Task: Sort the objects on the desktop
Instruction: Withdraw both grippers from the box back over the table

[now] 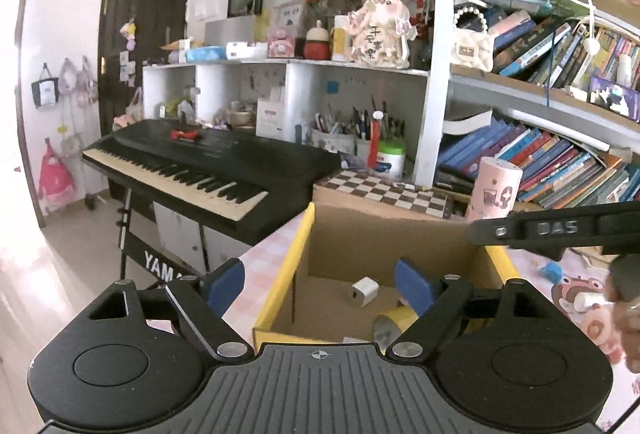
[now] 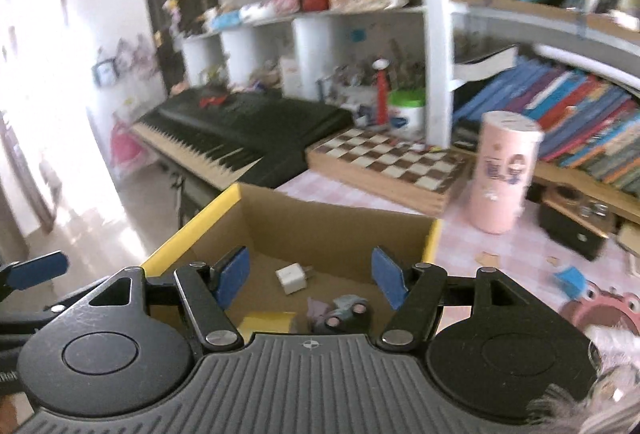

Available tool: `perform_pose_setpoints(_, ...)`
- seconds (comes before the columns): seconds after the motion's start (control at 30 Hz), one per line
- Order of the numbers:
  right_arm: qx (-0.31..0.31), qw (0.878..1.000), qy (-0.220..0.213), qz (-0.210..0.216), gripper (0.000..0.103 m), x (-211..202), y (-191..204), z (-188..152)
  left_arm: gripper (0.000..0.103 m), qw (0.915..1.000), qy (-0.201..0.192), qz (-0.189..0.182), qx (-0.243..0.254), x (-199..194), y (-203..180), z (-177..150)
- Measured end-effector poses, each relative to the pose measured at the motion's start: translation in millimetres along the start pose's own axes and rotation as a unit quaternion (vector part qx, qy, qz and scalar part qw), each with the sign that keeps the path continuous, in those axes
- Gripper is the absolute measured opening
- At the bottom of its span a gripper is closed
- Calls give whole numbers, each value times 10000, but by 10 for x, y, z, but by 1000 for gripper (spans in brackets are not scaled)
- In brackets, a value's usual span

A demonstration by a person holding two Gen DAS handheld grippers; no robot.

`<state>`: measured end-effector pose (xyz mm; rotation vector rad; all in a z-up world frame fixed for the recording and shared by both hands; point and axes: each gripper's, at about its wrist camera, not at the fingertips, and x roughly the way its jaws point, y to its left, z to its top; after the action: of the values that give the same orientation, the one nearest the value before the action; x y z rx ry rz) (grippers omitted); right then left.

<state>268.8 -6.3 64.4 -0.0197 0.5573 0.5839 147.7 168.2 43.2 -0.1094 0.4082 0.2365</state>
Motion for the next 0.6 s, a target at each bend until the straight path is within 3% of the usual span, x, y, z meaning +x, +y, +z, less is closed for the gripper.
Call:
perform_pose_setpoints(0.3,445,9963,-426,-607,71,-503,-11,-409,86,9998,32,-166,83,-320,94,-136)
perform_pose_setpoints(0.6,461,9926,-455,-1024,71,-840,172,-814,86,9995,50,-276,140,-615,171,-306)
